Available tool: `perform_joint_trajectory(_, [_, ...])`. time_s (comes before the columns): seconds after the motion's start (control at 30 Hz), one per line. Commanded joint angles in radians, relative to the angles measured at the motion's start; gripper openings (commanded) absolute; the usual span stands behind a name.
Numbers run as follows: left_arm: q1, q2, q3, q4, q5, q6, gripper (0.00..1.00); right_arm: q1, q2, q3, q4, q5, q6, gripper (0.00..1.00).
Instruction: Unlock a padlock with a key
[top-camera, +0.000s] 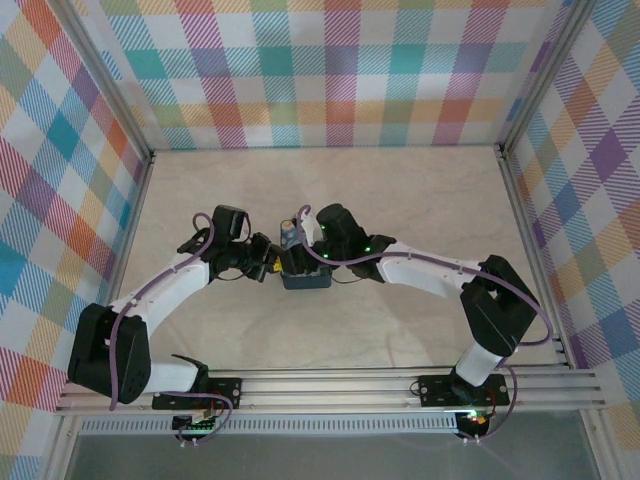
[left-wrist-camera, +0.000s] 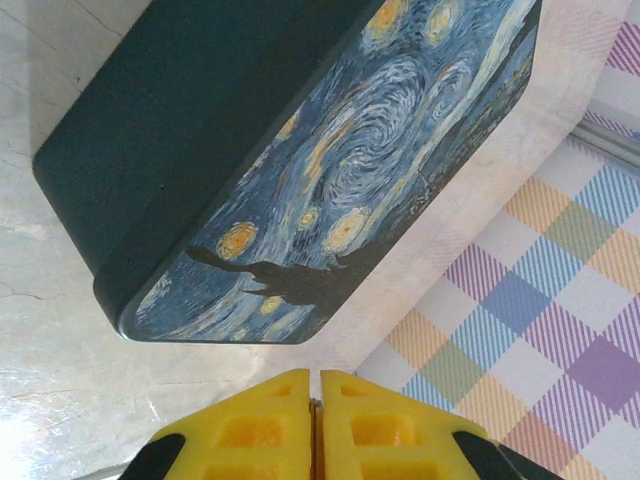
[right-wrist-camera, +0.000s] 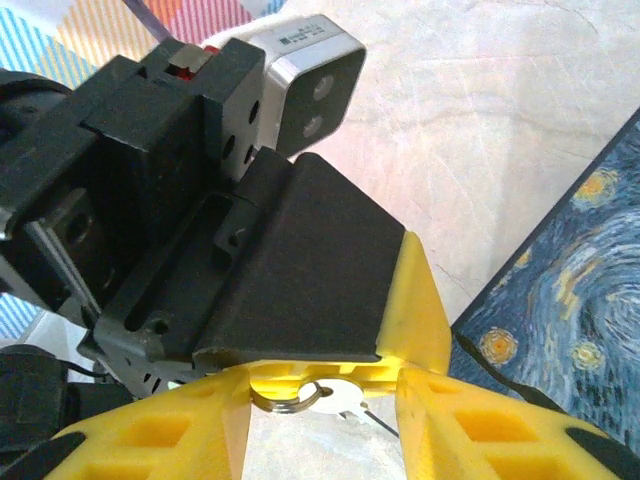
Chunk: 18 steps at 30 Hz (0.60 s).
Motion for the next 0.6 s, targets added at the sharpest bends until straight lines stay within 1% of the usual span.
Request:
perform_joint_trajectory(0.0, [-0.01,-0.002,0.001,0.094,0.088,-0.037,0.0,-0.022,-0.03,-0.075,0.084,-0.082,0.046,0.43])
perform_joint_trajectory(0.17, [-0.01,-0.003,0.003,0.102,0.091,-0.042,0.0,-0.037,-0.047,-0.107,0.096,-0.118,0.04,0.43])
perform_joint_trajectory(0.33, [-0.009,-0.007,0.007,0.106,0.096,-0.048,0.0,-0.044,-0.042,-0.116,0.113,-0.125,0.041,0.43])
perform_joint_trajectory(0.4, [-0.01,-0.008,0.007,0.105,0.096,-0.048,0.0,-0.045,-0.043,-0.116,0.123,-0.131,0.045,0.41])
perform_joint_trajectory(0.57, [-0.01,0.001,0.009,0.105,0.096,-0.047,0.0,-0.057,-0.051,-0.113,0.117,-0.128,0.037,0.33])
